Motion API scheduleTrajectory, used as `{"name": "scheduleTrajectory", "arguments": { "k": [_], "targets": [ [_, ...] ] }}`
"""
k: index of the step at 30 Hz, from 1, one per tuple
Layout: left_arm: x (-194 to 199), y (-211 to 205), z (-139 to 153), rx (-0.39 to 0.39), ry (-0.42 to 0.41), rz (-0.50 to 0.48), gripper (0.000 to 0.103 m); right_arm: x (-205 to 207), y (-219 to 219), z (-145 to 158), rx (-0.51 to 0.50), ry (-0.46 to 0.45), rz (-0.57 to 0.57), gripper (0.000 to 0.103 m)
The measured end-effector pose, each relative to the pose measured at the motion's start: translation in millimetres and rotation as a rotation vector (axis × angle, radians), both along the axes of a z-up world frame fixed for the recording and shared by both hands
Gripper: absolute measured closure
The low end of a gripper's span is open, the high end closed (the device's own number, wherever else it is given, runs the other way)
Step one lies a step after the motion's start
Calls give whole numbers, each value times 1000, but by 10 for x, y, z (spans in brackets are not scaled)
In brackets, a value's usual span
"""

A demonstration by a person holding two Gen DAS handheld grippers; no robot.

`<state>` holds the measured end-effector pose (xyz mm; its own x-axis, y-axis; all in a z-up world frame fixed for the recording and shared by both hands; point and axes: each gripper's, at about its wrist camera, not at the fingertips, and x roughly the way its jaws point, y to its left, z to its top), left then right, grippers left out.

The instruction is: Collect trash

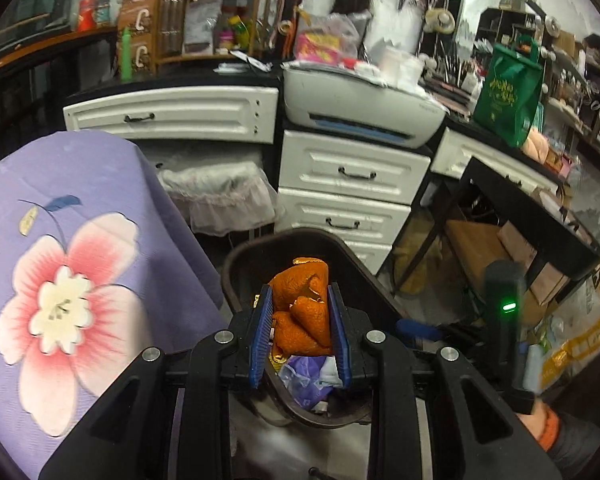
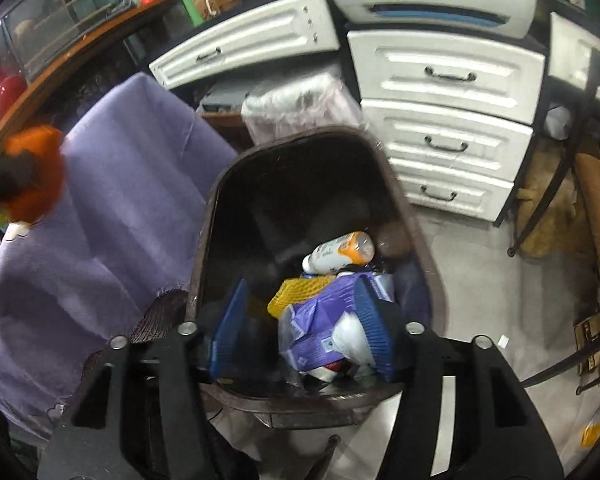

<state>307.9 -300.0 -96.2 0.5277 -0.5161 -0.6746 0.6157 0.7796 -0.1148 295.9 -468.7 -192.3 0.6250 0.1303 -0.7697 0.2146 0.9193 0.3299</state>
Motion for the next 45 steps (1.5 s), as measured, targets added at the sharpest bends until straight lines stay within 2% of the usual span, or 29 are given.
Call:
{"name": "scheduleTrajectory", "arguments": {
  "k": [2, 15, 25, 26, 29, 34, 40, 45],
  "targets": [
    [5, -52, -61, 11, 13, -11, 76, -91, -57, 65, -4, -13, -20, 39],
    [66, -534, -492, 127, 73, -82, 76, -692, -495, 577, -20, -118, -155, 33],
    [149, -785, -810, 252, 106, -102, 72, -869, -633, 670, -15, -140, -184, 33],
    [149, -786, -822, 265, 97, -99, 68, -872, -628, 668, -15, -140, -184, 33],
    [147, -766, -794, 269, 73, -85, 38, -877, -623, 674, -18, -138, -185, 33],
    [112, -715, -690, 238, 49, -85, 30, -865, -600, 720, -28, -144, -190, 27],
    [-12, -541, -522, 178, 24, -67, 21, -833, -487, 782, -46, -152, -169, 25],
    [-143, -244, -295, 127, -22, -16, 11, -826, -362, 895, -67, -172, -158, 21]
  ]
}}
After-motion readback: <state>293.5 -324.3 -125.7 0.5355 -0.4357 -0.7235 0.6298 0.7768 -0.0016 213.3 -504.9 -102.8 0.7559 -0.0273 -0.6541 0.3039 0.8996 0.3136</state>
